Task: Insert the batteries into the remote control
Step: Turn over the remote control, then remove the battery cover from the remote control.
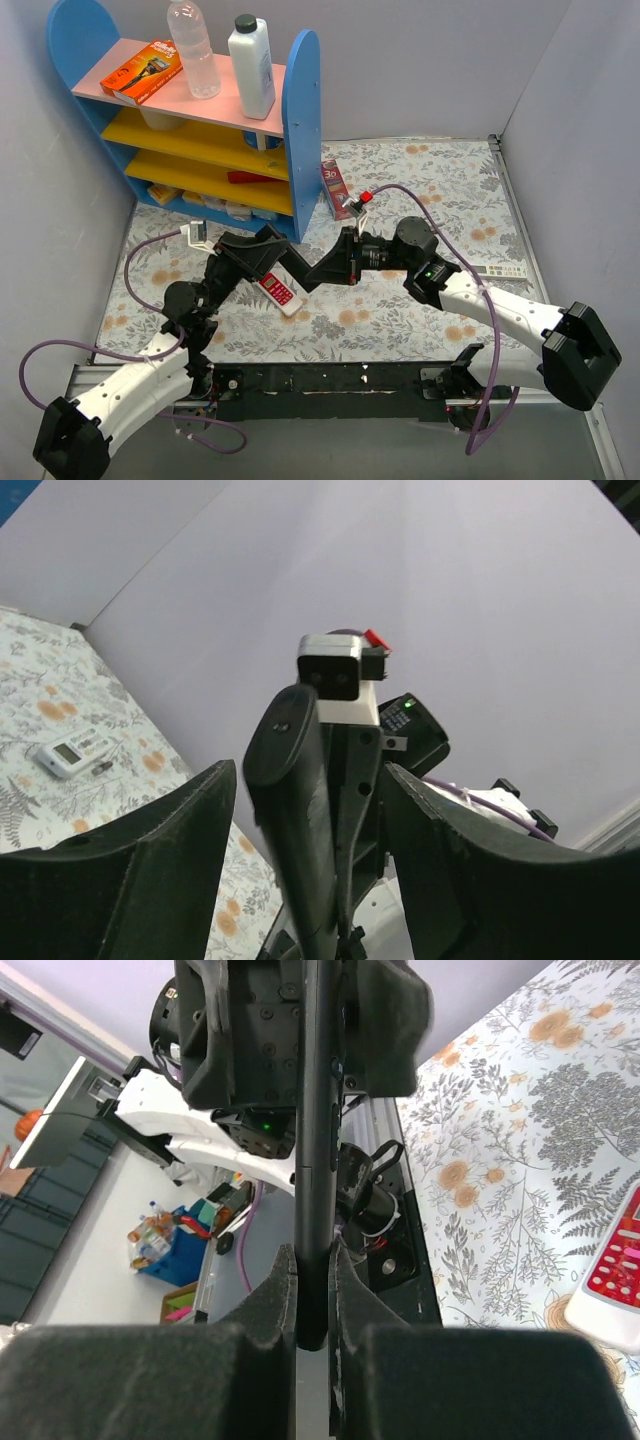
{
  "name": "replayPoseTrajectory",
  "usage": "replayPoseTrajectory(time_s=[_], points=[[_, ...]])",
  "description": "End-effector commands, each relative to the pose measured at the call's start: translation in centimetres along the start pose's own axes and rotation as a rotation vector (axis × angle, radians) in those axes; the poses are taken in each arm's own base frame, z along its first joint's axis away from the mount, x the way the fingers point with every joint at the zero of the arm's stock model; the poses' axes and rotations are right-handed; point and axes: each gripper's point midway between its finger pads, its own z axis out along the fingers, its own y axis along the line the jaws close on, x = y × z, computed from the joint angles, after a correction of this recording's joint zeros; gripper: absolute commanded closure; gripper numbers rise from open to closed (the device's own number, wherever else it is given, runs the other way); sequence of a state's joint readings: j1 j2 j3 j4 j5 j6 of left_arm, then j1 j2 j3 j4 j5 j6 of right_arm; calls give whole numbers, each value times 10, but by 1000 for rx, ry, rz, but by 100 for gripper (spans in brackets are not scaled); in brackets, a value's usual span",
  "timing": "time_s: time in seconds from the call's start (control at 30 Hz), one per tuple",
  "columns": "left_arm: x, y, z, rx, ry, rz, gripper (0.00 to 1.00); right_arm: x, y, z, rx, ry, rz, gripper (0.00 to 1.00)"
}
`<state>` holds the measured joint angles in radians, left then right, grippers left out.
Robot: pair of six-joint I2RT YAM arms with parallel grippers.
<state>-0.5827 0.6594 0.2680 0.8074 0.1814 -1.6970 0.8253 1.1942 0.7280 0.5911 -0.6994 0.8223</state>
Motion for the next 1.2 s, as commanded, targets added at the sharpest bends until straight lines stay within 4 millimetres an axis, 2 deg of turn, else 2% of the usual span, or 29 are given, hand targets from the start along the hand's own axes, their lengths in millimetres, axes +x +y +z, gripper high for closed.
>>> replayPoseTrajectory(time_s=[0.0,0.07,0.1,0.2,0.23,0.27,0.3,0.33,0.37,0.4,0.43,0.47,0.5,0.53,0.57,0.67,0.7,0.73,0.77,0.83,1.0,1.17], points=[[-6,-17,-3,90,-23,-11,48,-7,19,-4,-122,-22,-14,99],[-5,-17,-3,90,-11,-7,56,-4,16,-5,-125,-17,8,99],[-3,-16,-2,87,-5,-8,66,-3,16,-4,-126,-16,12,99],[-2,-11,1,58,10,-5,81,-4,11,-3,-106,-8,14,99],[2,-3,1,23,23,-14,91,-4,8,-2,-89,-4,17,95],[-3,-3,3,8,10,-12,96,-4,4,-1,-70,3,11,89],[-3,1,4,-15,10,-9,100,-11,5,0,-60,-5,-45,73],[0,11,4,-67,25,-13,100,-7,-6,0,5,12,-24,63],[-6,12,7,-93,3,-11,100,-10,-9,0,32,15,-41,53],[-8,17,9,-126,1,-2,100,-10,-14,0,65,24,-48,37],[-3,31,7,-200,23,-7,100,-13,-22,-1,121,32,-83,29],[-8,30,10,-220,12,-3,100,-13,-27,-2,155,41,-91,24],[-12,37,10,-263,-3,-2,100,-14,-31,-3,186,46,-114,16],[-8,47,8,-315,14,2,100,-26,-33,-1,226,27,-186,13],[-9,49,9,-331,15,6,100,-18,-42,-5,283,67,-181,11],[-8,59,11,-398,37,19,100,-24,-52,-5,414,113,-290,8],[-10,59,15,-409,41,23,100,-29,-61,-6,491,109,-325,7],[-6,65,13,-441,59,19,100,-24,-61,0,506,139,-358,7],[-6,66,13,-451,63,20,100,-34,-58,3,522,136,-412,7],[-7,66,15,-460,66,22,100,-28,-69,6,573,183,-422,6],[-8,68,16,-474,70,25,100,-29,-71,18,605,222,-464,6],[-14,70,15,-491,36,32,100,-18,-82,25,649,276,-475,8]])
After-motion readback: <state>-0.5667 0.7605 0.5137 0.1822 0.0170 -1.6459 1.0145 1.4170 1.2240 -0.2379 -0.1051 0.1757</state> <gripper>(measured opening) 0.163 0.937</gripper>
